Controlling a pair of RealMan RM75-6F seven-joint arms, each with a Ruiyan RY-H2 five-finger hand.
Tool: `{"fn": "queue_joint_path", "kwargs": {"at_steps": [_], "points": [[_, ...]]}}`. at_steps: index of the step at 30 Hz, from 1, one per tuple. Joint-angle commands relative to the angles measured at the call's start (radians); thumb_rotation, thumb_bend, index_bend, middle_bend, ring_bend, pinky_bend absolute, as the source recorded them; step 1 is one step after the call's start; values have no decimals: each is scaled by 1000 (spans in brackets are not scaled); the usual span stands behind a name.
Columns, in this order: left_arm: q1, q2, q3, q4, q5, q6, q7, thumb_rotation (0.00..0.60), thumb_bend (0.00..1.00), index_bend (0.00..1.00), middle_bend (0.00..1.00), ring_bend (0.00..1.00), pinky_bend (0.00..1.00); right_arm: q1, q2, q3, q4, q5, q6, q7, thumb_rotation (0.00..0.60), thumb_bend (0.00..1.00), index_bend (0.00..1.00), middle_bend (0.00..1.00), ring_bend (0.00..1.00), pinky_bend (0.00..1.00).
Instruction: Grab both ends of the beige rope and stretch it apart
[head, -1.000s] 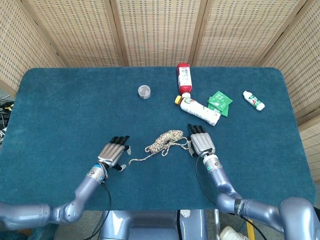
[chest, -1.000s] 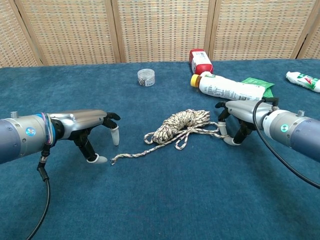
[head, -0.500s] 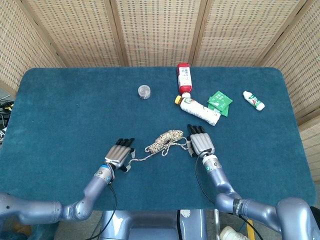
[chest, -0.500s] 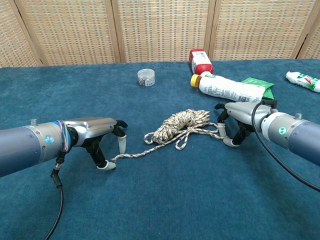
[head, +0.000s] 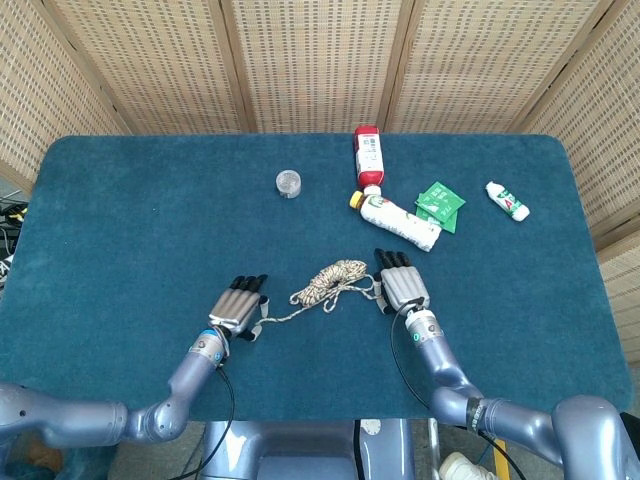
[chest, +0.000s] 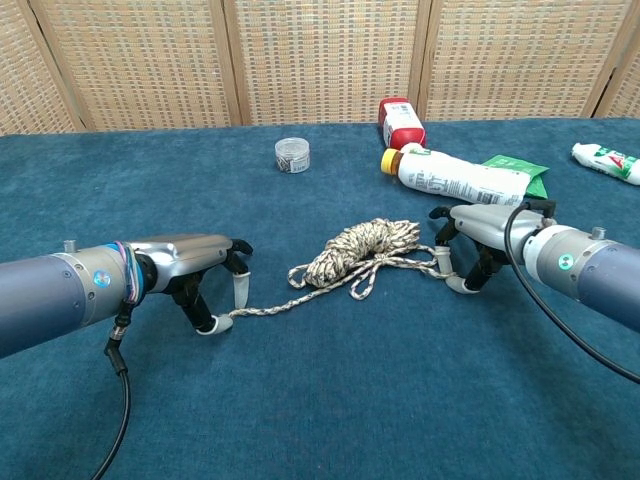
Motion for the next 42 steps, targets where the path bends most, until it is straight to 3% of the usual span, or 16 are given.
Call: {"fn": "queue_joint_path", "kwargs": {"at_steps": [1, 31, 42], "points": [[-4, -3, 2, 2, -6, 6, 5, 600, 386, 487, 0, 0, 0, 0, 0, 1, 0, 0, 0, 1, 600, 489, 699, 21, 0, 0], [-32, -27, 11, 18, -67, 54, 56, 600, 442, 591, 0, 0, 0, 0, -10, 5, 7, -10, -2, 7, 600, 488, 701, 27, 0, 0], [-15, 12, 15, 7, -25, 82, 43, 600, 468, 634, 0, 0, 0, -3, -11, 8, 17, -19, 7, 14, 600, 488, 706, 29, 0, 0]]}}
